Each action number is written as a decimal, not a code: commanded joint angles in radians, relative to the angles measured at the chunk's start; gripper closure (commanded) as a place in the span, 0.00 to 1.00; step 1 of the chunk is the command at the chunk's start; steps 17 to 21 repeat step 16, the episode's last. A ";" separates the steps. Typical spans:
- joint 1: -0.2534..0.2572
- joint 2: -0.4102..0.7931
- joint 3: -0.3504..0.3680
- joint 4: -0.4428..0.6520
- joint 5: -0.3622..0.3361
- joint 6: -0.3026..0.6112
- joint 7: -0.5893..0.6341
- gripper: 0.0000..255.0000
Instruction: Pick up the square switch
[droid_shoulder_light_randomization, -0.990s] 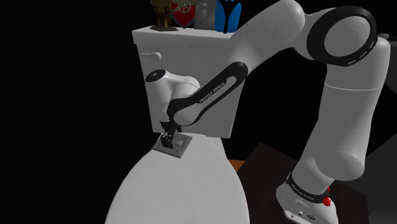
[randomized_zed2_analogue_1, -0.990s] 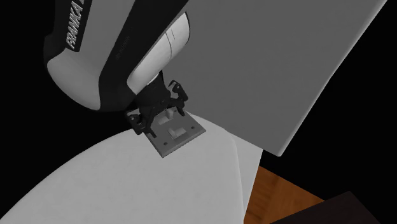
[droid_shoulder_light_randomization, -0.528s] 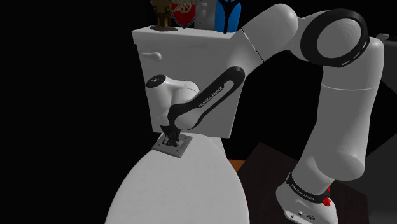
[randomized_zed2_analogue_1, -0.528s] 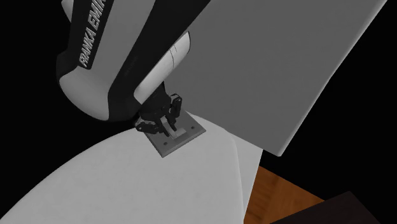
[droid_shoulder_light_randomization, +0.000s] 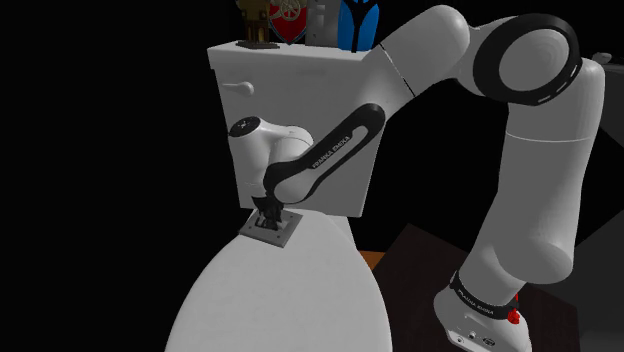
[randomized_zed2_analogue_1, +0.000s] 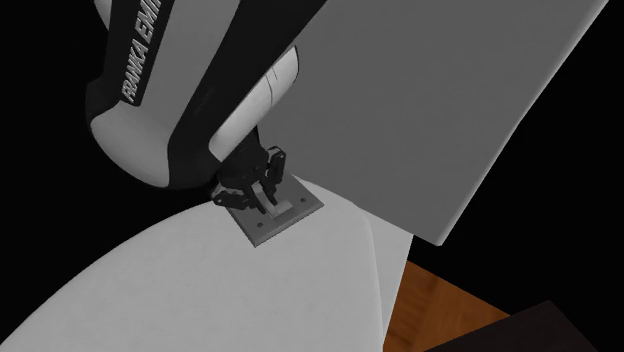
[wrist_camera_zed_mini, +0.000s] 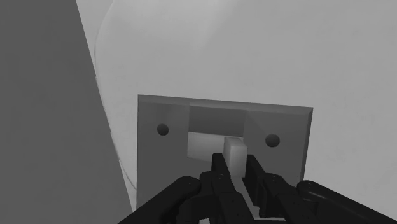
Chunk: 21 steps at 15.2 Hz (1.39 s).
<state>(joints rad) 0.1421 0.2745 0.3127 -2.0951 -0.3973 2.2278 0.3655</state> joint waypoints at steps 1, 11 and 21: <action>-0.002 -0.015 0.003 0.002 0.009 -0.014 -0.009 1.00; -0.010 -0.097 0.018 0.039 0.065 -0.121 -0.065 1.00; -0.012 -0.119 0.021 0.056 0.080 -0.156 -0.080 1.00</action>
